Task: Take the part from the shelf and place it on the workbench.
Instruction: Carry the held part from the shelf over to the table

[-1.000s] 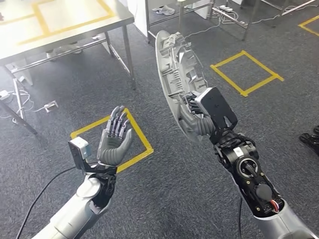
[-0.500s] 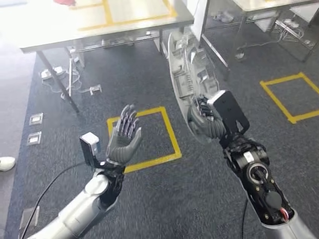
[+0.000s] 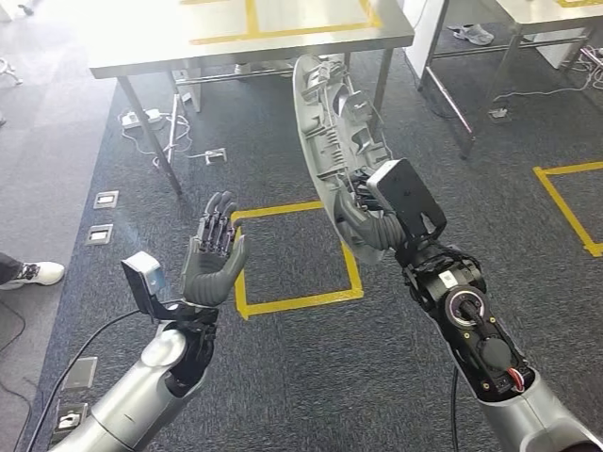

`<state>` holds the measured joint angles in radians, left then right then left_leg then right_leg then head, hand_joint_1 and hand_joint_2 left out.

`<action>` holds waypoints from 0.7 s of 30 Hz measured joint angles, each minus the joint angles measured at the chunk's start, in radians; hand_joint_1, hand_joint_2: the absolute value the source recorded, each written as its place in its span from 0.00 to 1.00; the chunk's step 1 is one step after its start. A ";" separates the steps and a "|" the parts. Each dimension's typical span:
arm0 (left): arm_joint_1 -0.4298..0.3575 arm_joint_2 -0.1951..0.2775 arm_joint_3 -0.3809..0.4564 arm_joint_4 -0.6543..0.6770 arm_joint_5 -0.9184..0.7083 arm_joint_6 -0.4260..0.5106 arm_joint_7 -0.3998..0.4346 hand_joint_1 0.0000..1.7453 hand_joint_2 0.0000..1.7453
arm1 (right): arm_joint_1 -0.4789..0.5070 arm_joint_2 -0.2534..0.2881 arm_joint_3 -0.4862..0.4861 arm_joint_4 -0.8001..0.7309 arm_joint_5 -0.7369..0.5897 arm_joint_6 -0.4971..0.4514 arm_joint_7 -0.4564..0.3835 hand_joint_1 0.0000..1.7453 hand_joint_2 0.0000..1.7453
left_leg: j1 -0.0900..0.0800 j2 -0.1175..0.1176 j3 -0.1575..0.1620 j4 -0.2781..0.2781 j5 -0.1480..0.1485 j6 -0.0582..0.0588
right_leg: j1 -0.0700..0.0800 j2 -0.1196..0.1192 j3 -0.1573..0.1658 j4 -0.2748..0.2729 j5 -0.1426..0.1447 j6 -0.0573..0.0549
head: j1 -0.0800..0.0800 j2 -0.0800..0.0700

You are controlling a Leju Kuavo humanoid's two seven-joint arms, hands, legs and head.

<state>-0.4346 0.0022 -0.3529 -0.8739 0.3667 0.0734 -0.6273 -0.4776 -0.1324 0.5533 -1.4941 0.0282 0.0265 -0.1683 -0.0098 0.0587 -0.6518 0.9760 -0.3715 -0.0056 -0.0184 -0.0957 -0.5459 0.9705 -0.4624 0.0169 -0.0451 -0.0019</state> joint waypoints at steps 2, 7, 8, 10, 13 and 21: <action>-0.003 0.000 0.000 0.000 0.000 0.000 -0.001 0.00 1.00 | -0.004 0.000 0.001 0.003 -0.004 0.000 -0.002 1.00 1.00 | -0.005 -0.009 0.005 -0.014 -0.003 0.011 | 0.002 -0.016 0.005 -0.004 -0.003 0.010 | 0.000 0.000; -0.006 -0.002 0.000 0.001 0.001 -0.001 -0.004 0.00 1.00 | -0.007 0.000 -0.001 0.009 -0.005 0.000 -0.003 1.00 1.00 | 0.005 -0.039 0.027 -0.034 -0.002 0.036 | -0.003 0.072 -0.067 0.168 -0.099 0.026 | 0.020 0.000; -0.006 -0.004 0.000 0.002 0.001 -0.001 -0.004 0.00 1.00 | -0.007 0.000 -0.001 0.011 -0.005 0.000 -0.003 1.00 1.00 | 0.005 -0.045 0.028 -0.033 -0.003 0.039 | -0.002 0.085 -0.105 0.240 -0.123 0.027 | 0.027 0.000; -0.005 -0.006 0.000 0.003 0.002 0.000 -0.004 0.00 1.00 | -0.006 0.000 -0.001 0.016 -0.006 0.000 -0.004 1.00 1.00 | 0.003 -0.057 0.031 -0.030 -0.006 0.041 | -0.001 0.092 -0.145 0.299 -0.121 0.027 | 0.038 0.000; -0.005 -0.007 0.000 0.005 0.009 0.002 -0.004 0.00 1.00 | -0.007 0.000 -0.001 0.022 -0.007 0.000 -0.005 1.00 1.00 | 0.002 -0.074 0.036 -0.021 -0.016 0.037 | -0.001 0.096 -0.083 0.131 -0.009 0.018 | 0.050 0.000; -0.002 -0.006 0.000 0.008 0.018 0.005 -0.002 0.00 1.00 | -0.006 0.000 0.000 0.036 -0.008 0.001 -0.007 1.00 1.00 | -0.001 -0.084 0.022 -0.014 -0.016 0.030 | 0.006 0.105 -0.027 0.000 0.025 0.006 | 0.044 0.000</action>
<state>-0.4367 -0.0034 -0.3532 -0.8663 0.3847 0.0787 -0.6298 -0.4838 -0.1324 0.5534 -1.4584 0.0202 0.0272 -0.1749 -0.0110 -0.0250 -0.6294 0.9621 -0.3873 0.0246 -0.0125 0.0095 -0.5725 0.9704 -0.4376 0.0226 -0.0009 -0.0019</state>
